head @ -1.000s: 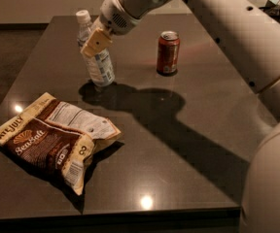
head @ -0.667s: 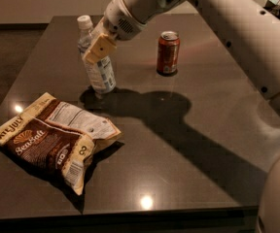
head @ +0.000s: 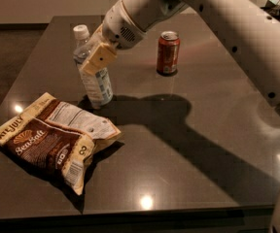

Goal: Move blue plastic bottle near brown chip bag

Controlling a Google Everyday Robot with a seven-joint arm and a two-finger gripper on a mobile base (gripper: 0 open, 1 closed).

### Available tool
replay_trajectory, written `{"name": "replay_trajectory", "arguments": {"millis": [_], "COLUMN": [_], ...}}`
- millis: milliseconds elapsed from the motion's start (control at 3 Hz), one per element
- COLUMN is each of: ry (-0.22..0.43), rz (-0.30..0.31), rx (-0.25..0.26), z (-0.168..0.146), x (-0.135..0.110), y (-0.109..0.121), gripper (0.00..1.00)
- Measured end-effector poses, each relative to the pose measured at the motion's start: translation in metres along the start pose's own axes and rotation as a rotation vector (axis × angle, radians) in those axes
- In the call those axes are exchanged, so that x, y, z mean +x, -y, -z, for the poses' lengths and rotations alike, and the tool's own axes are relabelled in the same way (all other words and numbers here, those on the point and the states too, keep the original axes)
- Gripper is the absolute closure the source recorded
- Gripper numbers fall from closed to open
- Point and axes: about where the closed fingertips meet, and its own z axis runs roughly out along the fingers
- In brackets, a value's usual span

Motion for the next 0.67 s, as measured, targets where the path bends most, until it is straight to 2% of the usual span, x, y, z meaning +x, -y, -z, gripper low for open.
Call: {"name": "replay_trajectory", "arguments": {"millis": [667], "ry": [0.014], "rz": [0.008], "rx": [-0.04], "z": [-0.0067], "x": [0.0038], "y": [-0.0106], "gripper": [0.3]}}
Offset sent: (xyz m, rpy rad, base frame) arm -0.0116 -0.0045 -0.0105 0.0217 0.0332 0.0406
